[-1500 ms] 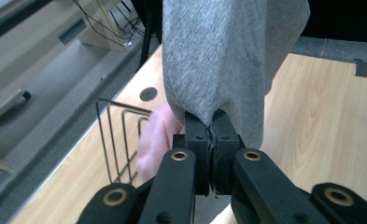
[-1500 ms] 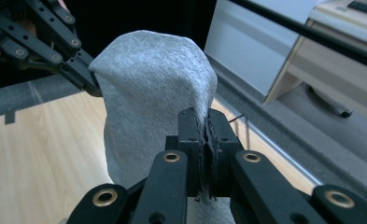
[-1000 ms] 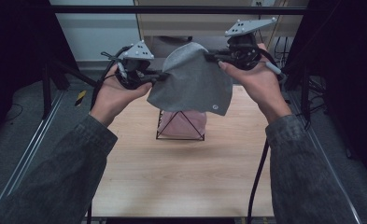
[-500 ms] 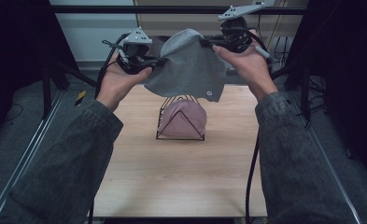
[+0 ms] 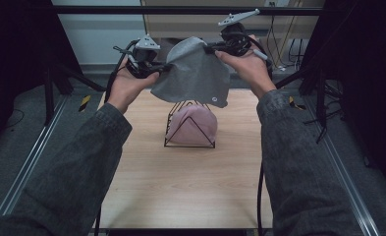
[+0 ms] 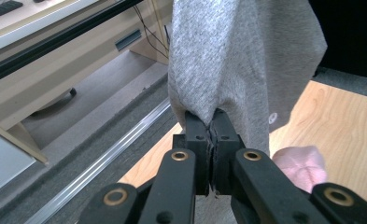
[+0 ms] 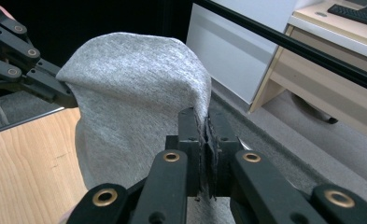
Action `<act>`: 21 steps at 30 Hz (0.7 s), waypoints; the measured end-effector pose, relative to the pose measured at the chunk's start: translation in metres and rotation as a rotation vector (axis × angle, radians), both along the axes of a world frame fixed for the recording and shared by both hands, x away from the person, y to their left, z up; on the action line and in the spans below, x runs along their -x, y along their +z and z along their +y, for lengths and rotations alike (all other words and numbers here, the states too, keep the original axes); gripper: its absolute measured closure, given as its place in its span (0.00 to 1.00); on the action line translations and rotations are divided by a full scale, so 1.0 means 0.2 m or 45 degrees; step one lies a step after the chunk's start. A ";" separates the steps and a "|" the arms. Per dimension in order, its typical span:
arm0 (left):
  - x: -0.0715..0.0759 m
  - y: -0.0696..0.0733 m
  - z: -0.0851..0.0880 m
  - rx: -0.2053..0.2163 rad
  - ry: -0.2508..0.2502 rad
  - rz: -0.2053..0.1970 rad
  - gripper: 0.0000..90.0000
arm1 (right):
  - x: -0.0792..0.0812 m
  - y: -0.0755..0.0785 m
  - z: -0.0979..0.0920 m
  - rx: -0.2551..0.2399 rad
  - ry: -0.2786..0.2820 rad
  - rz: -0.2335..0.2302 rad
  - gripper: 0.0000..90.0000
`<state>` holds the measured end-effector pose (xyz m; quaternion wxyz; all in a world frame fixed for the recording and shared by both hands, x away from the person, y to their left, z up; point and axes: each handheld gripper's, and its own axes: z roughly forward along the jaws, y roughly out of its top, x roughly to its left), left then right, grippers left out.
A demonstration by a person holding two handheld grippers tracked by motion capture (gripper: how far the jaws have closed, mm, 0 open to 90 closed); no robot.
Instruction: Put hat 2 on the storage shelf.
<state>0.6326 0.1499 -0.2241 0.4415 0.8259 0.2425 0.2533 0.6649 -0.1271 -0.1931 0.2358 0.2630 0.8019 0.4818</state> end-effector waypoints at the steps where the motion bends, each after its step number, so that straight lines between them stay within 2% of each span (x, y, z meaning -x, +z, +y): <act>1: 0.00 0.00 0.00 -0.004 0.004 0.000 0.98 | 0.00 0.00 0.00 0.000 0.000 0.000 0.96; 10: -0.08 -0.07 0.00 -0.034 0.053 -0.012 0.98 | -0.03 -0.06 0.01 0.025 -0.011 0.021 0.96; 14: -0.10 -0.09 -0.01 -0.025 0.057 -0.006 0.98 | -0.04 -0.08 0.01 0.032 -0.014 0.030 0.96; 21: -0.10 -0.13 0.00 -0.036 0.049 0.004 0.98 | -0.03 -0.11 0.01 0.042 -0.009 0.049 0.96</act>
